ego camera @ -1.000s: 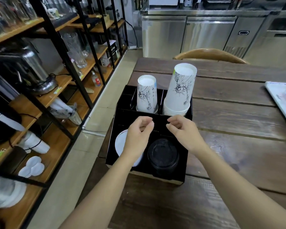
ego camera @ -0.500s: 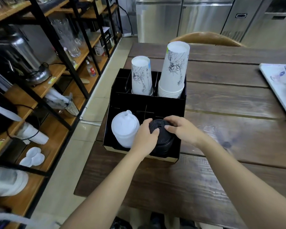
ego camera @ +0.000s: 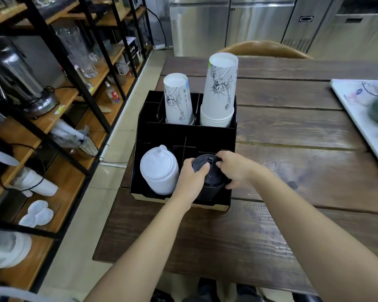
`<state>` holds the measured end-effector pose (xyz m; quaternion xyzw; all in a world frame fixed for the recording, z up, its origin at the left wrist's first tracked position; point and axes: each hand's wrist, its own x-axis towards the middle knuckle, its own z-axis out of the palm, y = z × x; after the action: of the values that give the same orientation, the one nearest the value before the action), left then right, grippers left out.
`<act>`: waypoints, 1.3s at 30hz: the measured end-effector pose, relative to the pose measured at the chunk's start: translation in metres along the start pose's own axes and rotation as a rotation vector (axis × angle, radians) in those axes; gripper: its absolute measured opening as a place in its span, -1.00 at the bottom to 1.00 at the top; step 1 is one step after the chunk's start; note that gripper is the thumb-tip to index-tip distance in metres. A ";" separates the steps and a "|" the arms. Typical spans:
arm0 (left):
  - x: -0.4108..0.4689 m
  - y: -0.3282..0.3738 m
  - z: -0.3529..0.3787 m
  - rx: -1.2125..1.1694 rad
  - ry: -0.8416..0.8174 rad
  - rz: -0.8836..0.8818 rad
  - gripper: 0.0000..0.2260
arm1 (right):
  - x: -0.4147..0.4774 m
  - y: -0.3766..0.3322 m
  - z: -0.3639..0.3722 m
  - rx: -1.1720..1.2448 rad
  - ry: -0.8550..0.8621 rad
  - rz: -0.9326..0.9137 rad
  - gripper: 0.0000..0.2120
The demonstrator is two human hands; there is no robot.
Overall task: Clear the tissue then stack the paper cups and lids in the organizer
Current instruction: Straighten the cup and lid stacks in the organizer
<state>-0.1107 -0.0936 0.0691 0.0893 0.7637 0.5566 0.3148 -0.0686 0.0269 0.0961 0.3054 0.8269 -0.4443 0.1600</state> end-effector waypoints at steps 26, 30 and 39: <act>-0.014 0.023 -0.055 0.194 0.474 0.354 -0.75 | -0.005 -0.055 -0.009 -0.114 0.192 -0.379 -0.71; 0.001 0.001 -0.075 0.130 0.547 0.147 -0.64 | 0.007 -0.067 0.015 -0.245 0.127 -0.414 -0.73; 0.008 -0.016 -0.076 0.173 0.442 -0.007 -0.66 | 0.037 -0.069 0.041 -0.505 0.096 -0.381 -0.66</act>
<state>-0.1578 -0.1558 0.0649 -0.0106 0.8592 0.4939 0.1331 -0.1415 -0.0221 0.0975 0.1163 0.9599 -0.2322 0.1055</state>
